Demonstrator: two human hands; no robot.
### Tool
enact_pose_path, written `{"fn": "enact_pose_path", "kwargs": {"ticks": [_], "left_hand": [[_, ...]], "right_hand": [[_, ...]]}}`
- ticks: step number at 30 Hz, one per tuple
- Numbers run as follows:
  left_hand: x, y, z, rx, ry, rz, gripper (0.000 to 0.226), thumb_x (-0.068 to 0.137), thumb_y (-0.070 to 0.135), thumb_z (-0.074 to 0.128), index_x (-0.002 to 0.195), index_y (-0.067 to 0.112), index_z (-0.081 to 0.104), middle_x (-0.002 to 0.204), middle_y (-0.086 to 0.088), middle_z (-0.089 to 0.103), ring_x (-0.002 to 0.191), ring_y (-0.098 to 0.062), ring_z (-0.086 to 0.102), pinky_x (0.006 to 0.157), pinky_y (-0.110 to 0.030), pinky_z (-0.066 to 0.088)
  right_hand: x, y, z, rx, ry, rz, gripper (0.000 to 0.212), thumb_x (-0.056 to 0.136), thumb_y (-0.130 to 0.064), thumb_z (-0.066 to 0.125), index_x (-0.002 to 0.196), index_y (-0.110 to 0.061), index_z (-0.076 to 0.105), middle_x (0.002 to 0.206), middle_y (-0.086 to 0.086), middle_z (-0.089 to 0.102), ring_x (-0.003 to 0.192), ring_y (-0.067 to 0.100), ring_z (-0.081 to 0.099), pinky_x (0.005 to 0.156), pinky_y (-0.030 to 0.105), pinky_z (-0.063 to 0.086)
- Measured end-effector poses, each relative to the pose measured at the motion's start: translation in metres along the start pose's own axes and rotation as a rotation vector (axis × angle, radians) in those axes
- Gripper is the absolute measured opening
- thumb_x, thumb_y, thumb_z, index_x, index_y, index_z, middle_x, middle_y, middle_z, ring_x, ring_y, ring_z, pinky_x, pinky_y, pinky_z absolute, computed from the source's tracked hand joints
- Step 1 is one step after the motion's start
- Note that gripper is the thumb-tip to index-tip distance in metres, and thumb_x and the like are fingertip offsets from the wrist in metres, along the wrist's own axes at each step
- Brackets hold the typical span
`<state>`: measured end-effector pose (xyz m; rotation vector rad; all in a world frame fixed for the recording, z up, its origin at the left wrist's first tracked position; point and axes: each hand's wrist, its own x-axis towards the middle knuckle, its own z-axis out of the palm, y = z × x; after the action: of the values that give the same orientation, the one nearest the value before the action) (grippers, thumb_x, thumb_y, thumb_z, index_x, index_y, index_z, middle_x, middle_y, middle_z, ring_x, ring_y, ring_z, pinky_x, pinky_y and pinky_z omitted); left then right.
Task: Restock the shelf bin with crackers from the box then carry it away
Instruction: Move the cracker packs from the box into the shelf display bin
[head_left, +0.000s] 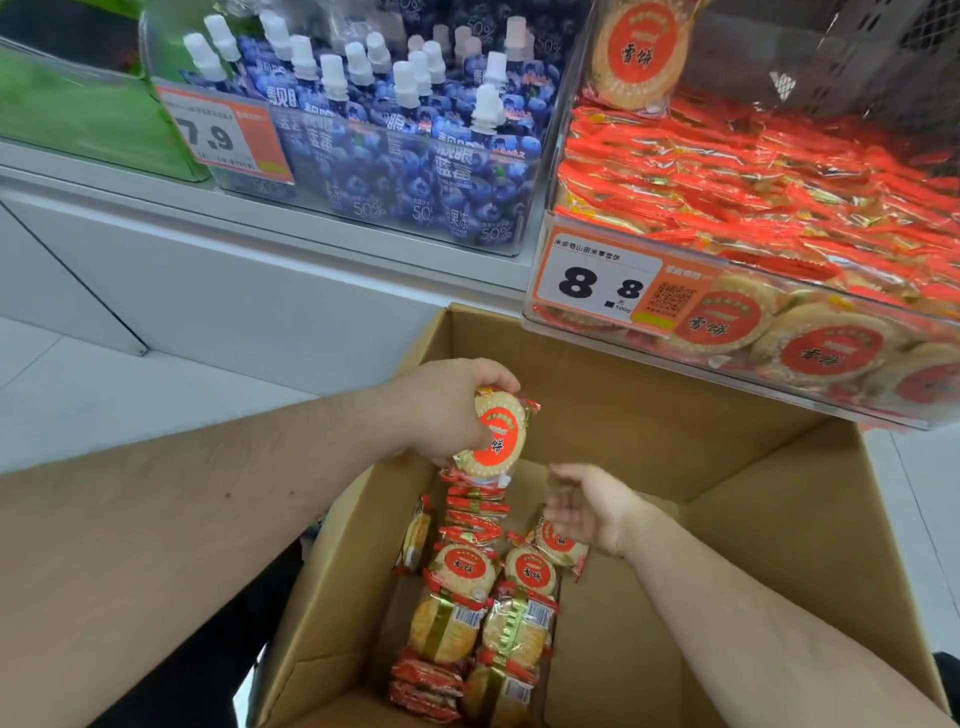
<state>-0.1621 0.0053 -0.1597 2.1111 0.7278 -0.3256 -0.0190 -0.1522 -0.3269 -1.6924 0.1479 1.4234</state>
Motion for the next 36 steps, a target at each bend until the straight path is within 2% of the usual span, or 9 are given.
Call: {"fn": "enact_pose_path", "kwargs": {"ticks": [2,6,11,14,20,24,27,31,36], "left_hand": [[0.004,-0.002,-0.001,0.158,-0.005,0.025,0.059,0.088,0.013,0.068,0.135,0.041,0.046,0.134,0.005,0.051,0.107,-0.016,0.056,0.058,-0.020,0.054],[0.011,-0.005,-0.005,0.281,-0.010,0.019,0.059,0.090,0.017,0.066,0.138,0.043,0.044,0.138,0.006,0.049,0.096,-0.010,0.051,0.052,-0.013,0.042],[0.015,-0.006,-0.004,0.287,-0.018,0.038,0.058,0.091,0.019,0.065,0.139,0.044,0.043,0.141,0.007,0.048,0.099,-0.010,0.052,0.054,-0.013,0.042],[0.014,-0.005,-0.007,0.261,-0.035,0.060,0.058,0.091,0.020,0.066,0.139,0.043,0.043,0.140,0.007,0.048,0.106,-0.012,0.054,0.060,-0.018,0.050],[0.001,0.004,-0.027,0.033,-0.119,0.089,0.070,0.083,0.000,0.067,0.137,0.038,0.046,0.130,0.005,0.054,0.111,-0.015,0.058,0.087,-0.034,0.057],[-0.010,0.015,-0.033,-0.079,-0.141,0.135,0.080,0.076,-0.010,0.069,0.137,0.038,0.046,0.123,0.004,0.058,0.109,-0.014,0.060,0.085,-0.033,0.058],[-0.018,0.027,-0.030,-0.141,-0.183,0.190,0.084,0.072,-0.012,0.070,0.137,0.036,0.047,0.123,0.002,0.061,0.109,-0.017,0.063,0.087,-0.042,0.058],[-0.032,0.050,-0.023,-0.176,-0.239,0.295,0.082,0.071,-0.013,0.069,0.135,0.033,0.049,0.119,0.000,0.065,0.107,-0.022,0.066,0.090,-0.050,0.055],[-0.046,0.067,-0.021,-0.233,-0.257,0.384,0.076,0.062,-0.005,0.069,0.128,0.028,0.052,0.117,-0.007,0.068,0.108,-0.028,0.065,0.089,-0.044,0.055]], "right_hand": [[0.012,0.026,0.008,-0.270,0.140,0.164,0.025,0.092,-0.035,0.058,0.099,-0.011,0.058,0.075,0.004,0.057,0.064,0.018,0.056,0.062,0.027,0.045],[0.020,0.058,0.055,-0.454,0.004,0.333,0.056,0.072,-0.065,0.070,0.102,-0.020,0.056,0.101,0.005,0.063,0.076,0.016,0.061,0.063,0.025,0.047],[0.038,0.070,0.077,-0.362,-0.014,0.264,0.039,0.071,-0.034,0.084,0.099,-0.013,0.066,0.088,-0.001,0.070,0.071,0.013,0.062,0.061,0.026,0.048],[0.025,0.054,0.057,-0.286,-0.029,0.193,0.021,0.078,-0.022,0.080,0.091,-0.012,0.067,0.071,-0.001,0.071,0.054,0.009,0.055,0.048,0.022,0.040],[-0.055,-0.014,-0.005,-0.418,-0.156,-0.052,0.016,0.083,-0.014,0.074,0.096,-0.012,0.065,0.093,0.008,0.074,0.082,0.019,0.067,0.075,0.032,0.052],[-0.131,-0.054,-0.043,-0.449,-0.292,-0.190,0.042,0.064,-0.022,0.087,0.097,-0.006,0.067,0.100,0.015,0.072,0.095,0.025,0.068,0.099,0.044,0.048],[-0.182,-0.071,-0.051,-0.309,-0.376,-0.356,0.068,0.045,-0.032,0.097,0.100,-0.004,0.067,0.095,0.017,0.073,0.085,0.025,0.071,0.078,0.034,0.057],[-0.220,-0.080,-0.030,-0.199,-0.246,-0.576,0.080,0.035,-0.031,0.099,0.100,-0.004,0.062,0.092,0.019,0.072,0.080,0.025,0.072,0.067,0.029,0.057],[-0.236,-0.085,-0.004,-0.255,0.046,-0.777,0.038,0.057,-0.013,0.082,0.088,-0.005,0.060,0.083,0.015,0.074,0.077,0.026,0.072,0.076,0.040,0.059]]}}
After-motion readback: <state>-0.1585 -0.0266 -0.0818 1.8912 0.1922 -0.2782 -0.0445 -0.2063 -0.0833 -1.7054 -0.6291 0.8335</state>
